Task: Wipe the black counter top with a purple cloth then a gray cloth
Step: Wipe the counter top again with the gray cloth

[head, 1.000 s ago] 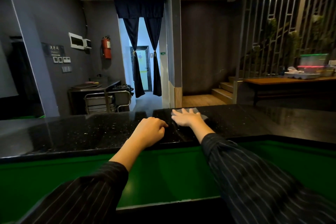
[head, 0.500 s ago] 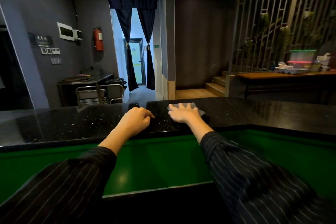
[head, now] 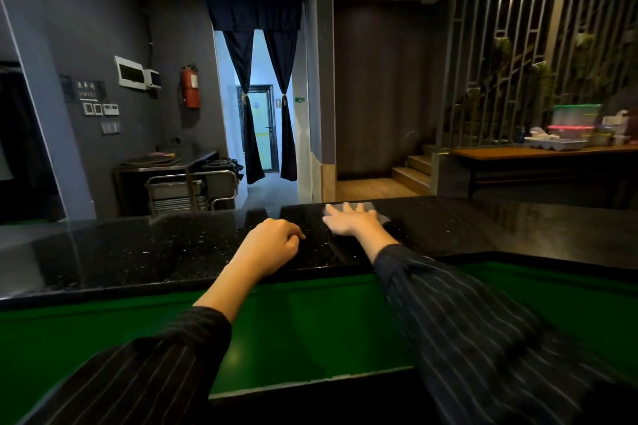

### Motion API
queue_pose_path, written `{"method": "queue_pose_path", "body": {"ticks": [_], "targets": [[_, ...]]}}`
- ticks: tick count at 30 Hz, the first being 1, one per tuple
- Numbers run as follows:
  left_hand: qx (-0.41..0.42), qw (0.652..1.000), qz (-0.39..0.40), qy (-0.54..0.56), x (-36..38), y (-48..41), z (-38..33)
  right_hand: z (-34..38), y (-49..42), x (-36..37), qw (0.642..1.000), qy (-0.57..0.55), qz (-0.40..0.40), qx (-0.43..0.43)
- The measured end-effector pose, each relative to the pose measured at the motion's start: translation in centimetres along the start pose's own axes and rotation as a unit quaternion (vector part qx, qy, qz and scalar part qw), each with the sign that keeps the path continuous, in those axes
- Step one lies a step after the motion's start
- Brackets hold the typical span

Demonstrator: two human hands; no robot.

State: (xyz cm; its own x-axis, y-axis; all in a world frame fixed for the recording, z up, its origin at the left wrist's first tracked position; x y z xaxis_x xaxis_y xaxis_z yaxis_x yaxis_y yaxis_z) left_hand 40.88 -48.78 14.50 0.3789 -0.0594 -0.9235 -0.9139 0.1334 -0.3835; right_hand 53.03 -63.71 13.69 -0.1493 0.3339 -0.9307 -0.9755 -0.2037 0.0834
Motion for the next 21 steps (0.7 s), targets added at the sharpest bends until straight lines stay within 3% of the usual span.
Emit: {"method": "queue_pose_path", "body": {"ticks": [6,8,11,13,17,21], "targets": [[0.007,0.999,-0.021,-0.023,-0.3,0.0,2.2,4.1,-0.3,1.5,0.984,0.015,0.084,-0.155],[0.021,0.998,-0.005,-0.057,-1.0,0.4,4.7,2.4,-2.1,0.4,0.986,0.003,0.093,-0.136],[0.029,0.996,0.012,-0.082,-1.3,1.9,8.7,0.3,-6.2,-0.4,0.996,-0.042,0.063,-0.041],[0.021,0.998,0.011,-0.055,-0.8,2.7,9.9,1.7,-7.9,0.0,0.998,-0.026,0.047,-0.009],[0.011,0.999,-0.004,-0.034,-0.2,2.0,10.1,8.1,-7.3,1.6,0.997,0.022,0.046,-0.06],[-0.009,1.0,-0.009,-0.026,-0.3,2.4,10.1,11.4,-6.7,4.1,0.984,0.034,0.106,-0.142]]}}
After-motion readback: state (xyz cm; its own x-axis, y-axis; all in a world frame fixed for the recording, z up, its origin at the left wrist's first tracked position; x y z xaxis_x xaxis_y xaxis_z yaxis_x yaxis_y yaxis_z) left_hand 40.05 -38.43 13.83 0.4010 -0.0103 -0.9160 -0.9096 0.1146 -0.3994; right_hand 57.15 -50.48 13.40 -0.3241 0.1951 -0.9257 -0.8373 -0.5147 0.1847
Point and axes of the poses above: each hand's wrist, its own y-axis away from the middle knuckle, its own x-axis out of the palm, z = x × y, the point moved 2 cm from there along -y, towards the middle knuckle, and after that the axes turned 15 degrees about -y, right-handed, at the moved point
